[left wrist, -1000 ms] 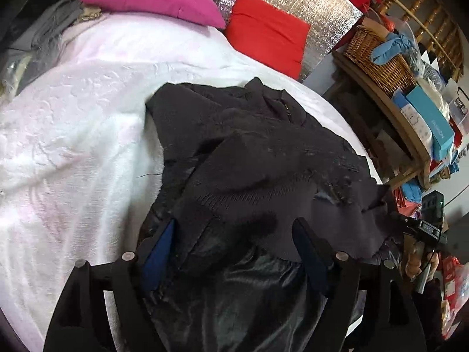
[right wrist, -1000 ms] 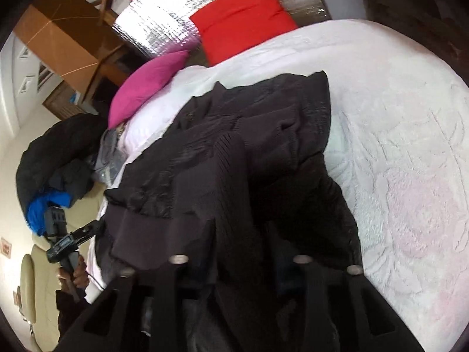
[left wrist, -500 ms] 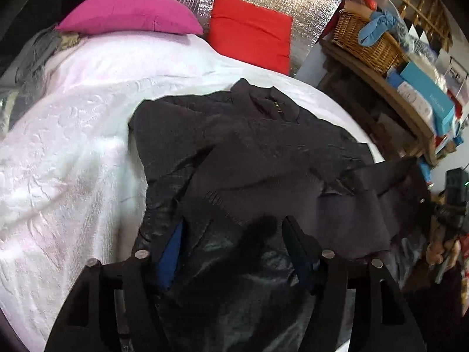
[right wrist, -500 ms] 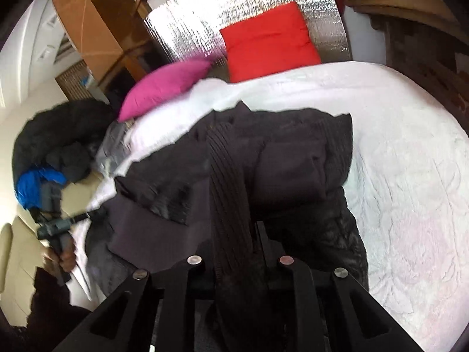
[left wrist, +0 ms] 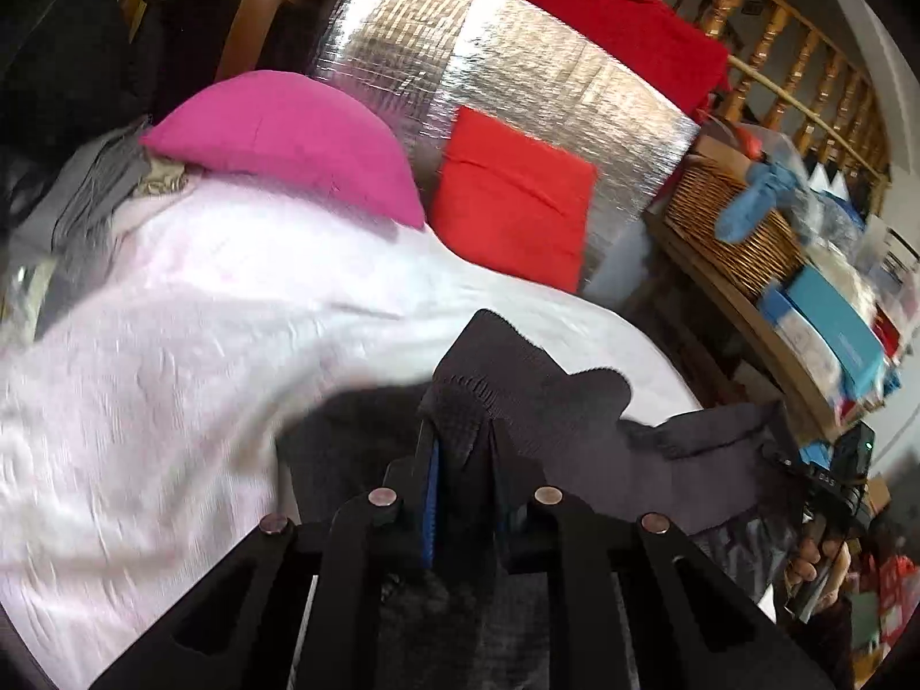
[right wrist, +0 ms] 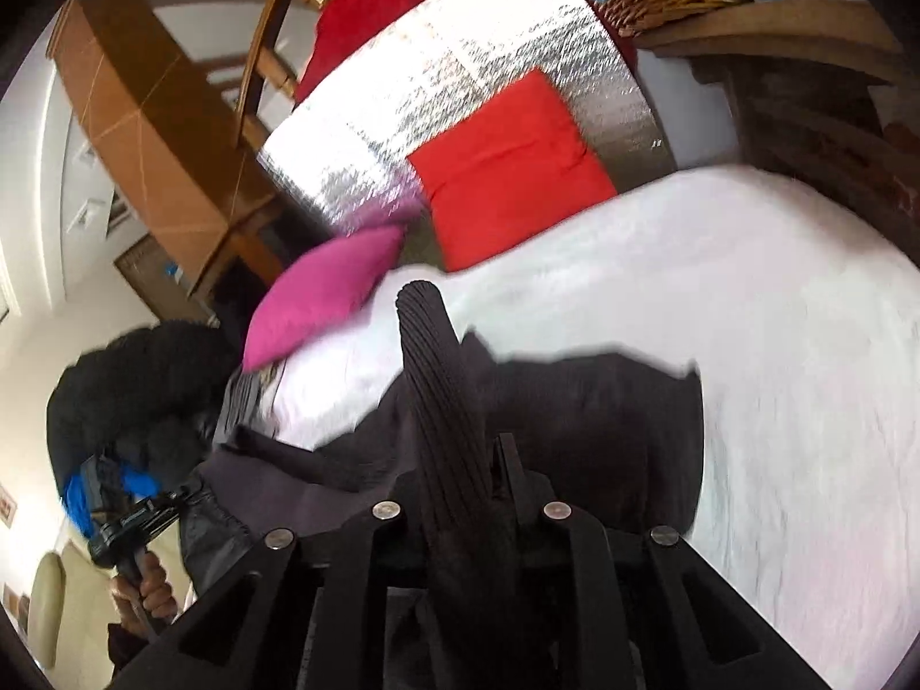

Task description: Fold large clothes

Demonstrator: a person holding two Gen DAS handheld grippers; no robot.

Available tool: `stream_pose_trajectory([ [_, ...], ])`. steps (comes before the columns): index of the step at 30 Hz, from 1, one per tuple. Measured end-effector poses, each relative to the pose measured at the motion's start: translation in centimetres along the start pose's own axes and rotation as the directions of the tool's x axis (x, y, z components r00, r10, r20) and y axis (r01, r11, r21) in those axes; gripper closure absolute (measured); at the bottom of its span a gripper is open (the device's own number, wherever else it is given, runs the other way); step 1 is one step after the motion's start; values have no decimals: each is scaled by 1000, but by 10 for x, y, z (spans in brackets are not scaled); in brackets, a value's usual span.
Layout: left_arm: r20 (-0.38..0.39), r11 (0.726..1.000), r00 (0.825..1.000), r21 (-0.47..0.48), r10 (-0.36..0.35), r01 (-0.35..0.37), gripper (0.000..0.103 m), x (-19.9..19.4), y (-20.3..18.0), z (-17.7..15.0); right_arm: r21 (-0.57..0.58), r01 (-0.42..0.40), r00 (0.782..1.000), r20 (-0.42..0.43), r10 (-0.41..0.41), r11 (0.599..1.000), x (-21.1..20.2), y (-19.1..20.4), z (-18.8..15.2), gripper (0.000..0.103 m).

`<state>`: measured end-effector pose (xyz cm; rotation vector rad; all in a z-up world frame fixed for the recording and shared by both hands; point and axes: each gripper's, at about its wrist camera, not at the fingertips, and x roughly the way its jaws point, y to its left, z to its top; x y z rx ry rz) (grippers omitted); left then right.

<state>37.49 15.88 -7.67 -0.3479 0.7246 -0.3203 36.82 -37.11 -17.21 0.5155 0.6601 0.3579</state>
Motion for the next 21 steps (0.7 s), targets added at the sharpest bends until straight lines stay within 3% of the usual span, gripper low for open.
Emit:
stream_pose_trajectory([
  [4,-40,997,998,-54,57,-59,87,52,15,32,64,2,999,51,-5,998,29,-16,44,86],
  [8,-100,989,991,-105,92,-103,88,101,30,45,110,29,999,42,-34,993,81,-32,76,86],
  [13,-108,983,986,-115,129,-142,88,119,37,50,114,86,996,12,-87,990,127,-45,85,86],
  [21,-133,973,977,-139,167,-185,88,140,54,54,141,108,994,7,-110,984,157,-66,90,86],
])
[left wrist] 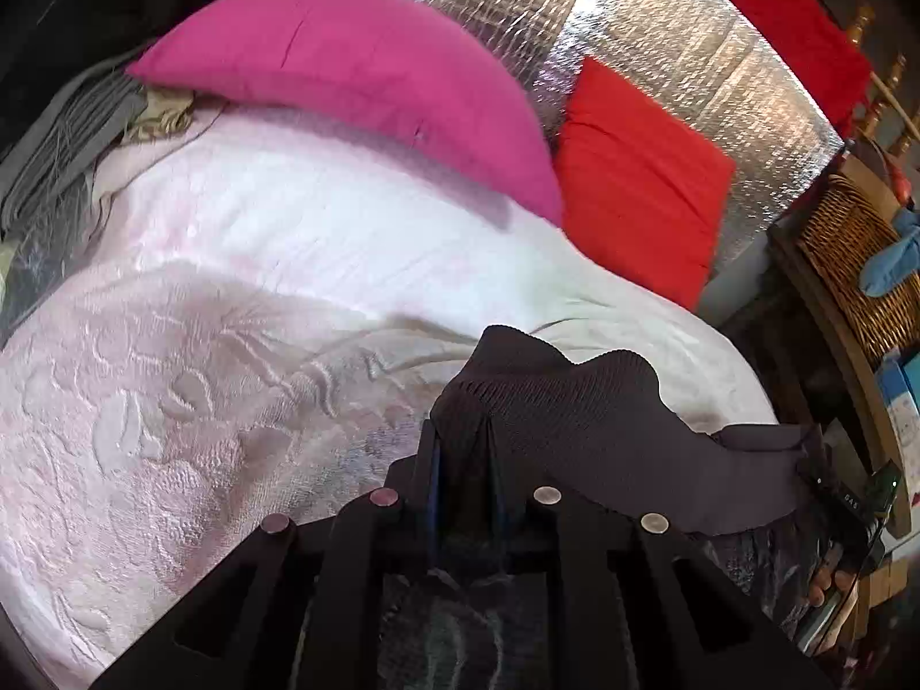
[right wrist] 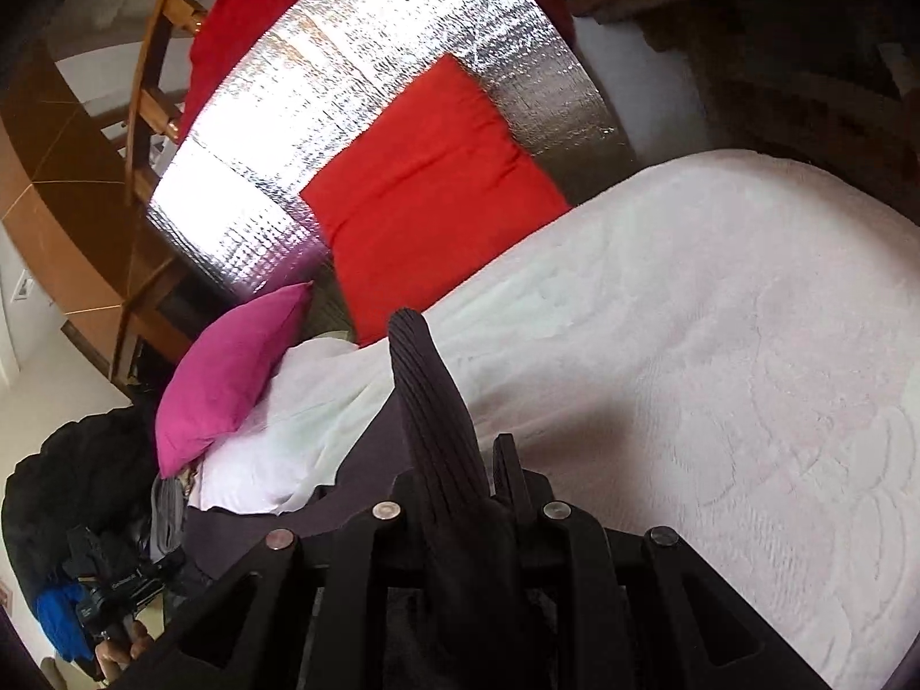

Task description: Fold large clothes

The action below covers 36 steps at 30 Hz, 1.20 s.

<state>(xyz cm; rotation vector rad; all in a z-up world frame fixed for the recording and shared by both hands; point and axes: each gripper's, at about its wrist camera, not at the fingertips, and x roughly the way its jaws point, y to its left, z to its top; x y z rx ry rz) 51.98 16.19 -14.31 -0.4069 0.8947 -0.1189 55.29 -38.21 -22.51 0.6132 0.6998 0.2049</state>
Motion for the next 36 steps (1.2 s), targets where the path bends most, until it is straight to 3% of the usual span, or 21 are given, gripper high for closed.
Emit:
stream_pose_trajectory([
  [14,-15,995,999,-89,52,-53,87,38,32,-28,85,51,997,-65,-45,995,40,-40,-11,85],
  [17,-8,994,997,-76,83,-84,81,42,32,-37,117,43,996,-78,-34,992,43,-50,-15,83],
  [20,-13,985,990,-100,141,-142,46,41,37,-43,165,30,994,-109,-12,986,45,-57,-18,67],
  [21,-16,984,991,-121,133,-134,40,39,41,-44,187,32,992,-123,-9,982,43,-61,-20,48],
  [22,-23,983,993,-139,116,-118,39,37,45,-46,216,30,992,-127,-2,976,40,-65,-21,39],
  [25,-45,978,994,-180,101,-107,32,24,54,-57,280,0,998,-65,19,960,16,-77,-25,22],
  [28,-19,976,991,-174,129,-131,28,-1,54,-78,316,-34,999,-21,43,948,-13,-90,-35,21],
  [34,-10,956,972,-176,236,-234,27,-53,45,-125,315,-7,1000,12,3,949,-75,-108,-65,21],
  [36,4,961,974,-162,227,-223,27,-73,35,-140,311,2,1000,19,-9,950,-96,-107,-69,21],
])
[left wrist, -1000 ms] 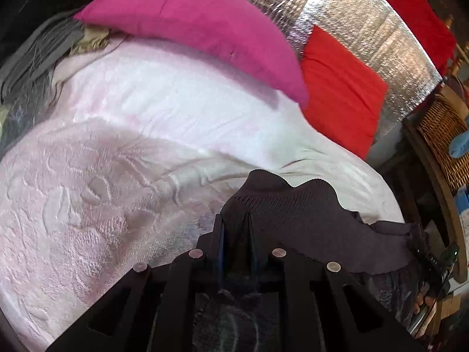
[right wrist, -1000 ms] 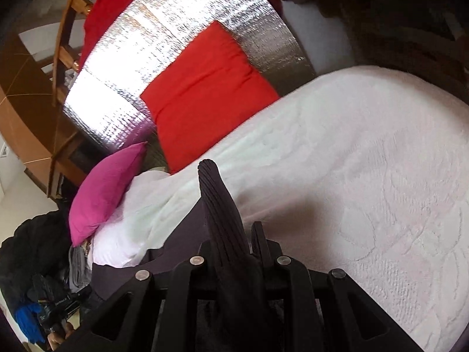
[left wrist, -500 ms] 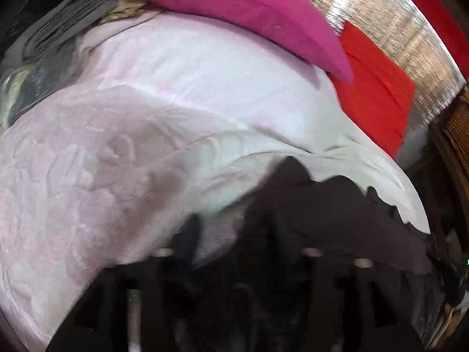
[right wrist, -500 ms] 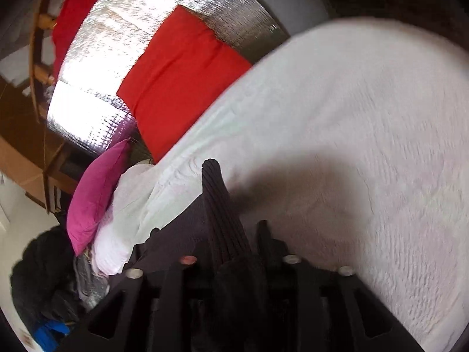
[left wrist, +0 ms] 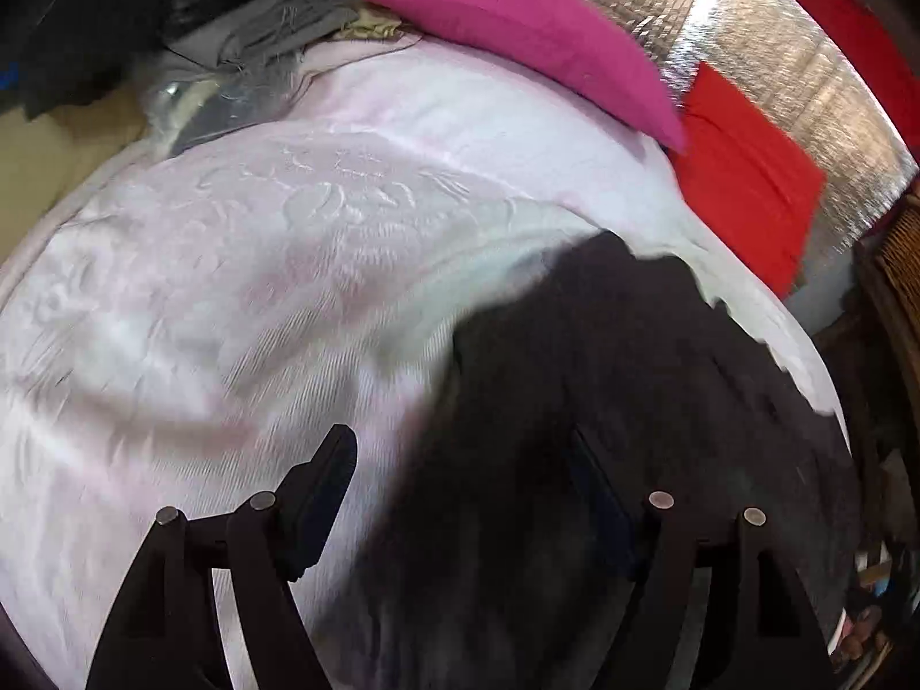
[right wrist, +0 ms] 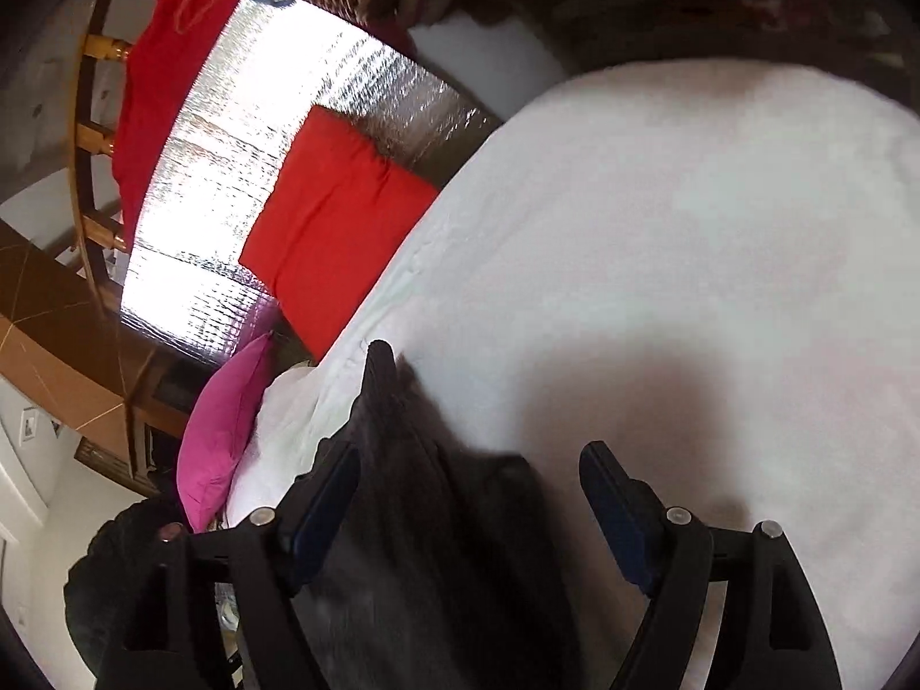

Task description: Fold large clothes

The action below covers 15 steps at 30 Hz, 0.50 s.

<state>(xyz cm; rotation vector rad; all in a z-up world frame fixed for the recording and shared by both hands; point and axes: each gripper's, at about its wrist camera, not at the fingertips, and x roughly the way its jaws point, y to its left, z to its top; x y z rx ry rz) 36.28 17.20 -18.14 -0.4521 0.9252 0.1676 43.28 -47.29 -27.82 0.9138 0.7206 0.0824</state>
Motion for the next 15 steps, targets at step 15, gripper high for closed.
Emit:
stream_pose_trajectory([
  [15,-96,980,977,-63,-192,187,27,-52,-4,-97,137,-192,972,-113,208,972,-106,12,-116,21],
])
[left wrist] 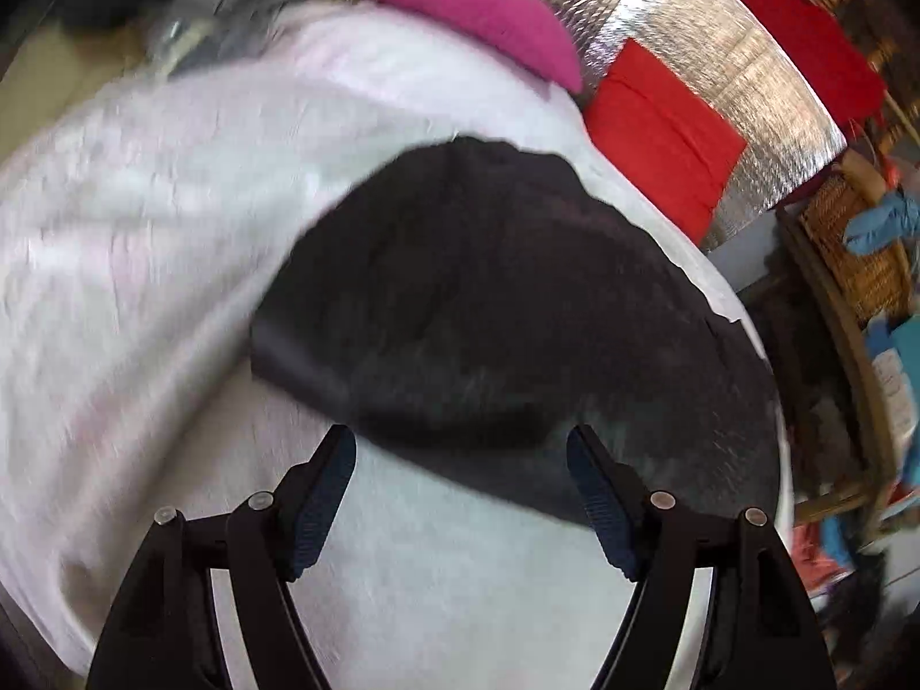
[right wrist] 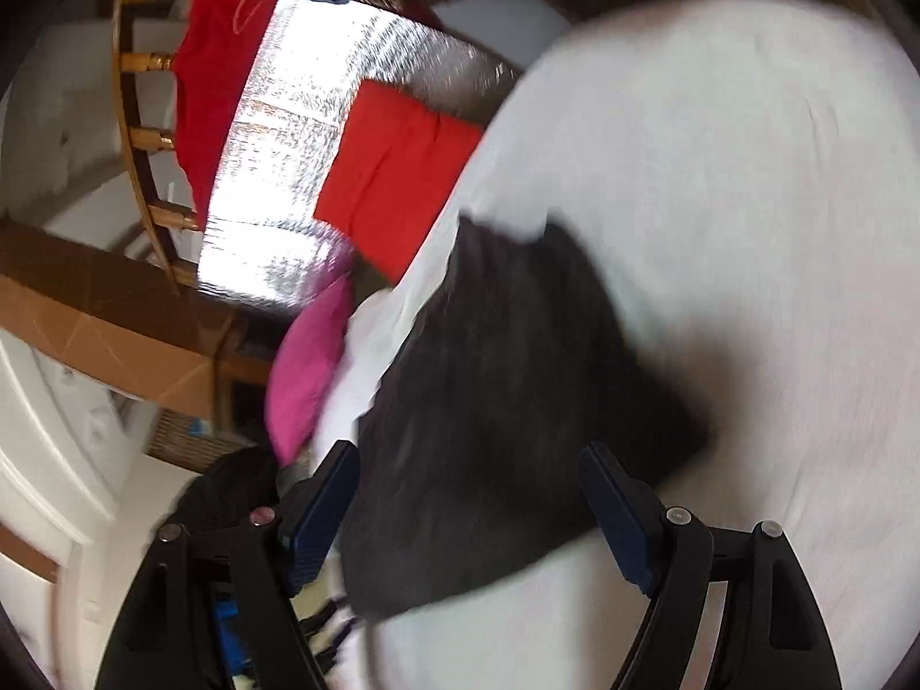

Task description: Fold large clothes

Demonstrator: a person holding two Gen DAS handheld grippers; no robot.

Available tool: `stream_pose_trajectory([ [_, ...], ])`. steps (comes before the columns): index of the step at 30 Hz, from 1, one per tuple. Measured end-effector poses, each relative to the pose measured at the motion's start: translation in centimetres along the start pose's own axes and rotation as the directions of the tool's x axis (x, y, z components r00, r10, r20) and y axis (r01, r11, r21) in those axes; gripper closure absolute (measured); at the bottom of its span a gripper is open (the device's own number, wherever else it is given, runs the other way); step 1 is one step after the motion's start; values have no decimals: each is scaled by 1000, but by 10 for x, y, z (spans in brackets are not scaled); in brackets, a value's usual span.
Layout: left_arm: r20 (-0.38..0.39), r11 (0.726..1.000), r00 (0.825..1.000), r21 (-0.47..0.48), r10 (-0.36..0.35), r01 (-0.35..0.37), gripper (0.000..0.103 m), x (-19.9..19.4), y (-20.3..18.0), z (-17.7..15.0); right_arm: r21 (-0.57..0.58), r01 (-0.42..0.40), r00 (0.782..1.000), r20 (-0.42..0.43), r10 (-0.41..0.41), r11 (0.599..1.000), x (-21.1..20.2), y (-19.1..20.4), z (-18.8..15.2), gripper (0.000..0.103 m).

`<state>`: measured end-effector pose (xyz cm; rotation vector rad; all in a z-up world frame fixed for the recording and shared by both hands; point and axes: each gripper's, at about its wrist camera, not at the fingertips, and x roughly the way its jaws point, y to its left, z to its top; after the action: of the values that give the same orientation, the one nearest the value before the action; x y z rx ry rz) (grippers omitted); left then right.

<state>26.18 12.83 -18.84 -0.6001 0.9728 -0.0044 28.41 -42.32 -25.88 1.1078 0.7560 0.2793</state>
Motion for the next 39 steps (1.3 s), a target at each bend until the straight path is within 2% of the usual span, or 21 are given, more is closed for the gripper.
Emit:
stream_pose_trajectory([
  [2,-24,999,1000,-47,-18,17,26,0,7,-9,62,-28,998,-54,31,998,7,-7,-27,21],
  [4,-55,997,998,-77,-25,20,25,5,9,-15,81,-9,995,-102,17,997,17,-11,-43,21],
  [8,-90,993,994,-108,-58,48,24,21,8,-17,100,29,989,-150,-13,995,42,-14,-58,21],
  [16,2,971,995,-221,-96,94,21,41,16,-4,156,52,995,-94,-37,986,82,-18,-51,21],
  [23,80,949,989,-280,-127,144,14,56,13,4,235,-8,1000,17,4,972,100,-19,-44,18],
  [26,103,931,981,-312,-165,189,13,63,13,6,242,-5,998,58,-9,970,107,-19,-39,17],
  [31,132,881,958,-379,-253,285,14,65,29,13,231,3,994,103,-28,973,108,-18,-35,17],
  [32,133,878,958,-382,-256,287,19,64,33,14,225,5,994,104,-30,974,108,-17,-35,18],
  [33,130,883,963,-385,-238,270,31,65,34,14,221,10,994,105,-34,975,108,-17,-35,21],
  [36,130,891,967,-377,-221,254,46,67,35,14,190,71,991,100,-91,979,109,-15,-35,45],
  [37,131,896,968,-368,-216,249,49,66,33,14,189,81,990,100,-101,979,110,-16,-35,47],
  [39,134,909,970,-343,-202,236,60,62,30,13,185,85,990,96,-104,979,108,-17,-35,55],
])
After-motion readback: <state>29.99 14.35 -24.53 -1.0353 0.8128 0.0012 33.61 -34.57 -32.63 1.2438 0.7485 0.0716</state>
